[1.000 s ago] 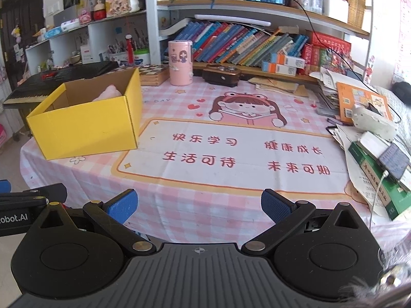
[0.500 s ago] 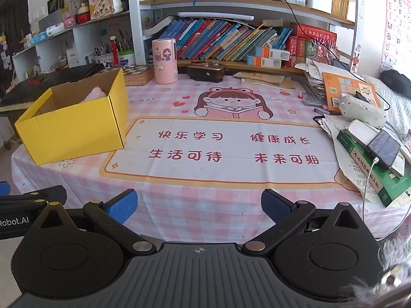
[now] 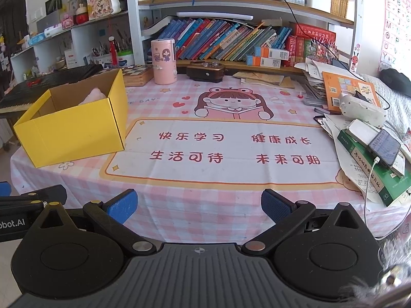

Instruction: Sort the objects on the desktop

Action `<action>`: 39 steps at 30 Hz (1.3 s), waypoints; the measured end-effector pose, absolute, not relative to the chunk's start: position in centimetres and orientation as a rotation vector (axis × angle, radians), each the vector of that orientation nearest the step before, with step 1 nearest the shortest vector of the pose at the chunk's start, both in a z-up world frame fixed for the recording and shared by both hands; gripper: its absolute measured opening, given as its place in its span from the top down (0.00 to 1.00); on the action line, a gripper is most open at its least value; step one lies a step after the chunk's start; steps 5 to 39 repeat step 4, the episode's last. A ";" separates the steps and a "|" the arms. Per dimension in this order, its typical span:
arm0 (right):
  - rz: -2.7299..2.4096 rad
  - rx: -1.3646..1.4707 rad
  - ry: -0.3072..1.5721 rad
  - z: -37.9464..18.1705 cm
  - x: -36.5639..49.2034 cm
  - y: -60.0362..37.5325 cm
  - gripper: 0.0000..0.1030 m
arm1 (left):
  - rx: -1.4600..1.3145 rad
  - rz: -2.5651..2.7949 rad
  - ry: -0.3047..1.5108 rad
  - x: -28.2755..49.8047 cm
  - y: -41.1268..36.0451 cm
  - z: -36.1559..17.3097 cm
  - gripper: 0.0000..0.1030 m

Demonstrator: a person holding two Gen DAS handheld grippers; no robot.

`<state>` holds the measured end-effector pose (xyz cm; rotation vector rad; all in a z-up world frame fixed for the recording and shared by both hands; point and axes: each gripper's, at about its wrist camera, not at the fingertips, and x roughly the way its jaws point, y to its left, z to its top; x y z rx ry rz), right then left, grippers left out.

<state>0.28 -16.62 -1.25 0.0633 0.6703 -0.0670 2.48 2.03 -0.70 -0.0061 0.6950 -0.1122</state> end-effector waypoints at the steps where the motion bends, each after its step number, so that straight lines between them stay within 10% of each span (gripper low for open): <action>1: -0.066 0.062 0.671 -1.3 0.3 -16.6 0.00 | -0.009 -0.110 0.697 2.5 2.1 -0.7 0.00; 39: -0.068 0.063 0.672 -1.3 0.3 -16.6 0.00 | -0.020 -0.103 0.713 2.8 2.3 -0.9 0.00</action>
